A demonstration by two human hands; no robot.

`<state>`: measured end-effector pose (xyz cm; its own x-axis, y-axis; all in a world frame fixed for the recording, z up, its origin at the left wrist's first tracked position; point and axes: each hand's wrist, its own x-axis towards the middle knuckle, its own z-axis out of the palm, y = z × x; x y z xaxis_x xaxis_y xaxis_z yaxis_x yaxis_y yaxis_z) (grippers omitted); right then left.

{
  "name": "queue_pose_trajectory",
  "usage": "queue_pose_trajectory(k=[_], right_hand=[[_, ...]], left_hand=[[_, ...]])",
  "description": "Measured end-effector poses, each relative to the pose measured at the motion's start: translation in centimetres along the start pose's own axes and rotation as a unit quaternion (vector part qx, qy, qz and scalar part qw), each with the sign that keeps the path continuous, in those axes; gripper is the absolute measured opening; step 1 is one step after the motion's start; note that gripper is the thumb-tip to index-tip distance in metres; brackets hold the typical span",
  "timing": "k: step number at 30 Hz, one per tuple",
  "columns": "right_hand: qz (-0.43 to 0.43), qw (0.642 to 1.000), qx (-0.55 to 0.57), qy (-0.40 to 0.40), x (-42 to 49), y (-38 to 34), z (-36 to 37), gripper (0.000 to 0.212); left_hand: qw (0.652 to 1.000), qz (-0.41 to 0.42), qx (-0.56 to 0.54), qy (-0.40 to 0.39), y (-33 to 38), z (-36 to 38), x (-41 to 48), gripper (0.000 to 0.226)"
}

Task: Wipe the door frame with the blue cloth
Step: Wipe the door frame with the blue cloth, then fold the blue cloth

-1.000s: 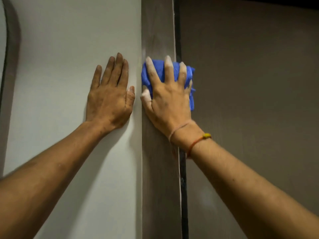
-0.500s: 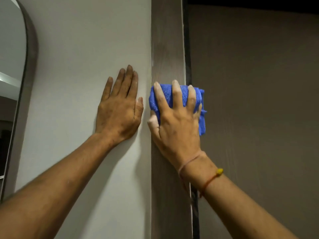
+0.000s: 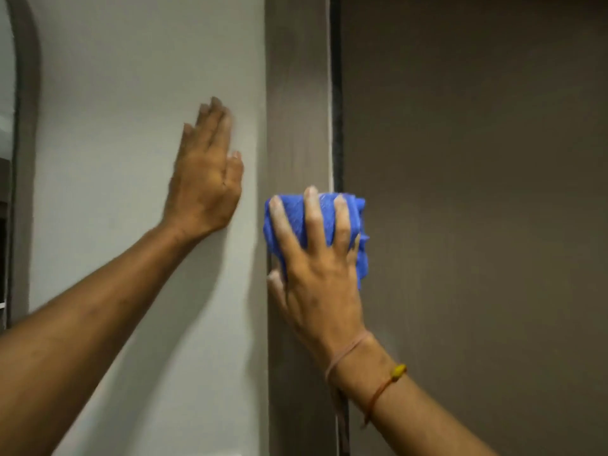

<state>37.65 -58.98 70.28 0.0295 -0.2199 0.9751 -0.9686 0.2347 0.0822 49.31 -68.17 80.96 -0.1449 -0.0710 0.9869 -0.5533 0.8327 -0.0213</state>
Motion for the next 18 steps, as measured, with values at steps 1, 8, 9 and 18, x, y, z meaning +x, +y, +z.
queue_pose_trajectory(k=[1, 8, 9, 18], right_hand=[[-0.012, 1.000, -0.009, -0.018, -1.2, 0.2, -0.1, 0.076], [0.082, 0.974, 0.205, -0.038, -3.1, 2.0, -2.0, 0.067], [0.109, 0.962, 0.251, -0.022, -3.9, 2.4, -2.5, 0.065], [0.189, 0.938, 0.262, -0.128, -19.7, 10.4, -11.0, 0.089]], left_hand=[[0.999, -0.024, -0.041, -0.001, 0.6, -0.2, -0.6, 0.059], [0.980, -0.105, -0.161, 0.055, 7.7, -2.1, -9.5, 0.034], [0.969, -0.139, -0.205, 0.021, 9.2, -2.3, -11.2, 0.034], [0.761, -0.231, -0.442, -0.416, 22.6, 1.4, -20.9, 0.030]])
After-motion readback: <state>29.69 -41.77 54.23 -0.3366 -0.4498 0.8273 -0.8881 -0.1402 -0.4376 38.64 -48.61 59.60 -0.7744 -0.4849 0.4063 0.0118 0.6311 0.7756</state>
